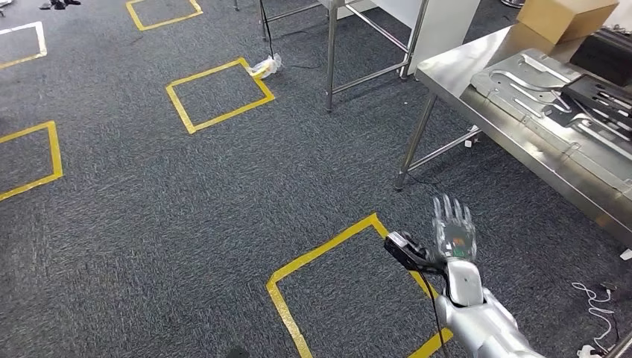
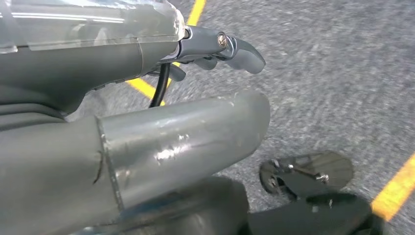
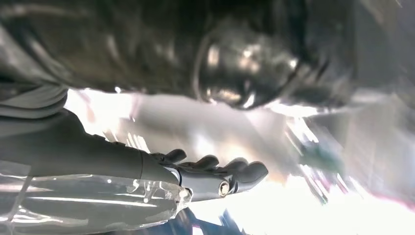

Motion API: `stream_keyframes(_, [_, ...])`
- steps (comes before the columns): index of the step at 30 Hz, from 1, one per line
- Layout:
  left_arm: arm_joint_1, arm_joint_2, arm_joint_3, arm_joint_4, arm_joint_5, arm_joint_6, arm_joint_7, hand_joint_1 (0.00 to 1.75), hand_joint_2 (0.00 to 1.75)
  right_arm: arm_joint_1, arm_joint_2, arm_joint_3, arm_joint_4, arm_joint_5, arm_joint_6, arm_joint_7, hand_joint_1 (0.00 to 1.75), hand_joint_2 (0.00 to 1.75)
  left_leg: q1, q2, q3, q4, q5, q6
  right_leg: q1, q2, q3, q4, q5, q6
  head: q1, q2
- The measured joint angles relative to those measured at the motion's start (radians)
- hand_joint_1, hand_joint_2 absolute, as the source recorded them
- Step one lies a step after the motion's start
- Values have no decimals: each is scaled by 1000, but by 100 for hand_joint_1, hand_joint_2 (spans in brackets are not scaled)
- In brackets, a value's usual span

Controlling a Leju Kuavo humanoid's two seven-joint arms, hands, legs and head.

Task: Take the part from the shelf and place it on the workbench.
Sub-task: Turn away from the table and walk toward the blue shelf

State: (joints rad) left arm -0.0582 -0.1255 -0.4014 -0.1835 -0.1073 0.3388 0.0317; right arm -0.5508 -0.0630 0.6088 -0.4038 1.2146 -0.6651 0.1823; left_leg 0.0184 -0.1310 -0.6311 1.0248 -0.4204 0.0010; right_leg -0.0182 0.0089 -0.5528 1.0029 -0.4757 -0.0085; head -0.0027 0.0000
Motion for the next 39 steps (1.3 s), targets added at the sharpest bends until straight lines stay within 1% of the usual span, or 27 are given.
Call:
stream_keyframes(1, [1,0,1,0,0,0,0,0,0,9,0,-8,3,-4,0,-1,0,0,-2,13,-3,7,-6,0,0,-2,1,-1,0,-1,0,0])
stream_keyframes(2, [1,0,2,0,1,1,0,0,0,37,-1,-32,14,-14,2,-1,0,0,-4,42,-23,48,-30,-1,2,-10,1,-3,0,-4,-1,0])
stream_keyframes(4, [5,3,10,0,4,5,2,0,0,156,-2,-131,62,-83,84,14,0,0,-6,103,-72,165,-82,-6,5,-53,3,-4,-4,-9,-2,0])
stream_keyframes(5, [7,5,15,0,6,6,3,0,0,223,-1,-190,89,-125,134,23,0,0,-5,128,-70,178,-86,-7,7,-79,5,-4,-8,-10,-3,0])
stream_keyframes(6, [9,7,19,0,8,8,4,0,0,278,2,-237,110,-164,181,32,0,0,-7,148,-40,136,-68,-6,8,-101,8,-3,-12,-7,-3,0])
stream_keyframes(7, [10,9,23,0,10,9,4,0,0,311,5,-267,121,-182,195,33,0,0,-11,164,5,60,-44,-1,9,-113,11,-2,-16,-3,-3,0])
stream_keyframes(9, [10,12,27,0,12,12,4,0,0,351,8,-304,136,-194,200,33,0,0,-20,184,48,-17,-30,9,12,-129,14,0,-21,6,-3,0])
stream_keyframes(12, [14,16,32,1,13,14,4,0,0,379,12,-344,148,-195,205,33,0,0,-21,159,49,-28,-30,22,11,-136,21,2,-29,23,-2,0])
stream_keyframes(14, [14,17,32,2,13,15,4,0,0,389,15,-361,154,-196,214,35,0,0,-16,142,55,-38,-23,34,5,-93,4,50,-68,31,-1,0])
stream_keyframes(16, [10,17,33,2,16,17,3,0,0,403,15,-380,164,-213,249,45,0,0,-15,123,54,-39,-18,41,3,-35,-52,174,-138,34,0,0])
stream_keyframes(17, [8,17,35,2,18,18,1,0,0,416,16,-394,171,-232,279,52,0,0,-16,110,52,-38,-17,43,2,-21,-80,237,-164,35,1,0])
stream_keyframes(18, [7,17,37,2,20,19,-1,0,0,429,17,-410,178,-255,311,61,0,0,-16,95,51,-37,-17,43,2,-15,-97,278,-174,36,1,0])
stream_keyframes(19, [7,17,40,2,22,20,-2,0,0,446,19,-427,185,-279,339,69,0,0,-16,79,50,-35,-17,43,1,-13,-99,282,-164,37,1,0])
stream_keyframes(21, [10,17,45,2,24,23,-6,0,0,479,28,-465,197,-353,380,81,0,0,-15,44,49,-26,-19,39,-5,4,-50,181,-99,38,1,0])
stream_keyframes(22, [12,17,49,2,26,24,-7,0,0,493,35,-490,203,-398,391,82,0,0,-15,29,46,-19,-22,34,-9,31,-20,115,-72,37,1,0])
stream_keyframes(23, [13,17,52,2,28,26,-7,0,0,503,44,-523,206,-447,396,80,0,0,-16,17,41,-11,-23,29,-12,56,2,64,-54,35,0,0])
stream_keyframes(25, [13,17,56,3,30,29,-7,0,0,511,66,-597,210,-515,399,68,0,0,-16,0,30,-2,-23,16,-9,83,14,33,-54,26,-1,0])
stream_keyframes(27, [15,18,58,4,30,30,-6,0,0,513,86,-654,211,-543,399,58,0,0,-13,-15,22,1,-21,5,-7,61,14,32,-50,12,-1,0])
stream_keyframes(28, [16,18,59,4,30,30,-6,0,0,513,94,-674,212,-547,399,56,0,0,-13,-7,16,11,-28,1,-8,48,16,30,-48,4,-1,0])
stream_keyframes(30, [15,19,61,5,30,31,-5,0,0,515,106,-708,213,-552,399,50,0,0,-14,45,-19,87,-73,-5,-8,18,17,25,-45,-10,-3,0])
stream_keyframes(32, [10,19,62,5,28,31,-4,0,0,521,111,-734,213,-554,398,37,0,0,-14,101,-77,217,-139,-11,-1,-18,16,25,-46,-18,-5,0])
stream_keyframes(33, [8,19,62,5,26,31,-3,0,0,523,114,-744,214,-555,397,27,0,0,-12,114,-96,264,-156,-13,2,-37,16,25,-47,-19,-5,0])
stream_keyframes(34, [8,19,62,5,24,31,-3,0,0,524,116,-751,214,-554,396,16,0,0,-11,121,-98,278,-156,-13,4,-54,16,25,-48,-20,-4,0])
stream_keyframes(35, [9,19,62,5,23,31,-3,0,0,523,119,-757,214,-552,395,3,0,0,-10,126,-81,254,-139,-13,6,-69,16,26,-48,-20,-5,0])
stream_keyframes(36, [10,19,62,5,22,31,-3,0,0,521,122,-761,215,-549,392,-11,0,0,-10,135,-45,196,-109,-10,7,-82,17,26,-49,-19,-5,0])
stream_keyframes(38, [8,19,62,5,21,31,-3,0,0,517,130,-769,215,-543,385,-39,0,0,-18,179,33,62,-68,0,11,-104,20,26,-53,-14,-5,0])
stream_keyframes(39, [5,19,63,5,22,31,-5,0,0,515,134,-772,215,-541,383,-47,0,0,-23,196,56,20,-60,5,12,-115,22,27,-55,-9,-4,0])
